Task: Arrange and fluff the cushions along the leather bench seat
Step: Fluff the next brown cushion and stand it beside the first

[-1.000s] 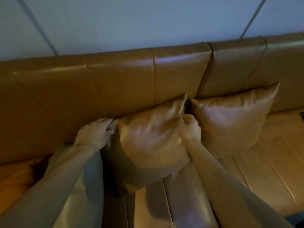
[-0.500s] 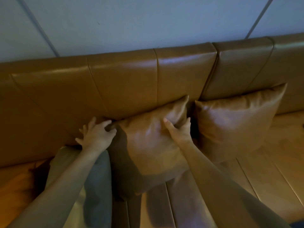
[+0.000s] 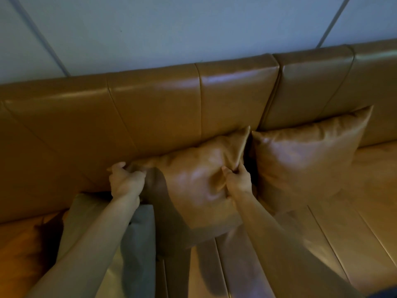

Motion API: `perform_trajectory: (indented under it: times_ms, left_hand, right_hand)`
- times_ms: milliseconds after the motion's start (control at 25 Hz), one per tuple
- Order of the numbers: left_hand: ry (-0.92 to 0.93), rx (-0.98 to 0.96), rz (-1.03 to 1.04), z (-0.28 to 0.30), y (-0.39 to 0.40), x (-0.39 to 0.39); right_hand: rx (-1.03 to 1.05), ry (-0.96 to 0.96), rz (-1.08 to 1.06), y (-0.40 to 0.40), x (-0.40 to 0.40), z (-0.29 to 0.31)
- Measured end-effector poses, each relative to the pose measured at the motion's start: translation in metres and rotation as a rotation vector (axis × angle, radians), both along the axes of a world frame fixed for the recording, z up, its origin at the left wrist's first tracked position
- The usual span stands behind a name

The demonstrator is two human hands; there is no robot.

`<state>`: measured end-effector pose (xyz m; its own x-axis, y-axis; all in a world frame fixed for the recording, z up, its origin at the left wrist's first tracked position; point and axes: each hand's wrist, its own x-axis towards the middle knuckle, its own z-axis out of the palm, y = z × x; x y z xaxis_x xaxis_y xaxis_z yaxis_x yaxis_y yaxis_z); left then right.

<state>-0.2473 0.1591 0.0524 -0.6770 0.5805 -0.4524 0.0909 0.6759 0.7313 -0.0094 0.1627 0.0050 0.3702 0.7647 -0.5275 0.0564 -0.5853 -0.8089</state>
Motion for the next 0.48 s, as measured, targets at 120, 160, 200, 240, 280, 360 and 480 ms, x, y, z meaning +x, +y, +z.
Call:
perform_trajectory:
  times_ms: [120, 160, 200, 240, 280, 360, 480]
  left_hand:
    - [0.024, 0.136, 0.011, 0.009, 0.001, 0.017]
    - [0.012, 0.144, 0.009, 0.01, 0.002, 0.021]
    - [0.0, 0.137, -0.004, 0.011, 0.002, 0.025]
    - [-0.008, 0.125, -0.024, 0.011, 0.002, 0.028]
    - [-0.014, 0.116, -0.042, 0.011, 0.002, 0.029]
    - [0.005, 0.102, -0.077, 0.012, 0.003, 0.029]
    - [0.03, 0.126, -0.171, 0.012, -0.005, 0.022]
  right_hand:
    - [0.09, -0.05, -0.108, -0.007, 0.014, 0.006]
    - [0.101, -0.045, -0.111, -0.008, 0.019, 0.006]
    - [0.11, -0.042, -0.104, -0.009, 0.022, 0.007]
    - [0.111, -0.043, -0.091, -0.01, 0.025, 0.008]
    - [0.096, -0.039, -0.079, -0.01, 0.026, 0.007]
    - [0.062, -0.021, -0.087, -0.01, 0.025, 0.01]
    - [0.012, -0.087, -0.15, -0.017, 0.019, 0.025]
